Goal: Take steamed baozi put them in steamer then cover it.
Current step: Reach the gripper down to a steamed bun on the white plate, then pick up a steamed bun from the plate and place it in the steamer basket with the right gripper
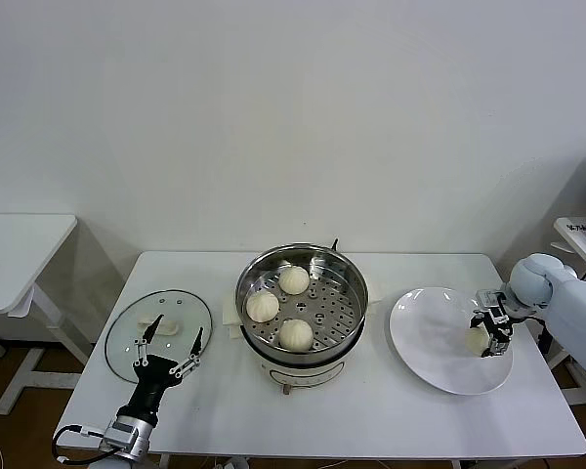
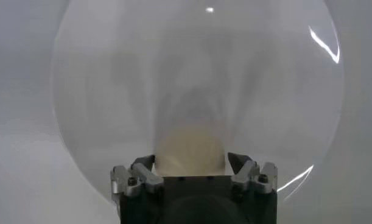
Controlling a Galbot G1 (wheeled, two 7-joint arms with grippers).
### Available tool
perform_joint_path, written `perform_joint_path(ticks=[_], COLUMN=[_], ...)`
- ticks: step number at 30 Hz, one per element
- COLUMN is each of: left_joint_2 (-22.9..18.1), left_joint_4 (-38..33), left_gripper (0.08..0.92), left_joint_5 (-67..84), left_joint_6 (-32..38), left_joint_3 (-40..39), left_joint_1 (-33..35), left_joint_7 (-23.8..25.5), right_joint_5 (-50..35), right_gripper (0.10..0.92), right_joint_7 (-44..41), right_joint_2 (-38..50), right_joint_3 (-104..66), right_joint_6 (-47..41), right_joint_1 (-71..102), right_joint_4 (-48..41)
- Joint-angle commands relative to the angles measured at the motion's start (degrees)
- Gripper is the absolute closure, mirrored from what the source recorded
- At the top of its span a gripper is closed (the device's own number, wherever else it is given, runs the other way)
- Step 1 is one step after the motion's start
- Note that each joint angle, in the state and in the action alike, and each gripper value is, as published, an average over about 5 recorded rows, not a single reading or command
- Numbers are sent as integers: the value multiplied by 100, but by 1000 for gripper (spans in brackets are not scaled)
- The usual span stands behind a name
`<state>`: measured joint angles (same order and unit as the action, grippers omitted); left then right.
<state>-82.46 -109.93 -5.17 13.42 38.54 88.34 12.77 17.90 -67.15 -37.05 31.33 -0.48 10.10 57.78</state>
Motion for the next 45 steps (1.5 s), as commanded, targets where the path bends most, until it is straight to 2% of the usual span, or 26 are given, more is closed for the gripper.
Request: perform_joint_path(ticks=[1,6,11,17,22,27,31,37,45], left_joint_2=[-11,-9,-6,3,31,64,86,115,191], left_joint_4=[10,4,-11,-23,15,40,72,112,143], left_gripper=[177,177,177,177,177,177,177,177,177], left_joint_5=[-4,-14,-17,-19,-14,-1,26,87,188], left_joint_6=[0,-3,-11,-23,-19,-7,8,28,24], left_joint_3=[-22,-34,-62,-101,-107,-103,-71,6,165], left_joint_1=[-9,-10,-16,-35,-71,-112,-152,-209,-239], left_joint_7=[-8,-14,-24,-40,-35,-24,2,38,79], right_joint_5=[3,-253,-1119,-2246,-3175,-4204,-4932,-5719,-5807], right_gripper=[313,322,337,338,338,338,338,338,338], right_joint_7=[-18,-81,-244,-488,-527,-369,-190,61,164], right_joint_2=[-13,170,676,1313,1405,883,213,-1003,-2350], right_joint_3=[-53,37,806,2186,3911,5533,6170,6226,5925], right_joint_6=[6,-55,-396,-920,-1336,-1843,-2225,-2602,-2719], right_joint_1=[42,-86,-770,-2363,-4260,-6092,-6961,-7177,-6563], right_joint_4=[0,222,838,1799,2590,3191,3447,3349,2751])
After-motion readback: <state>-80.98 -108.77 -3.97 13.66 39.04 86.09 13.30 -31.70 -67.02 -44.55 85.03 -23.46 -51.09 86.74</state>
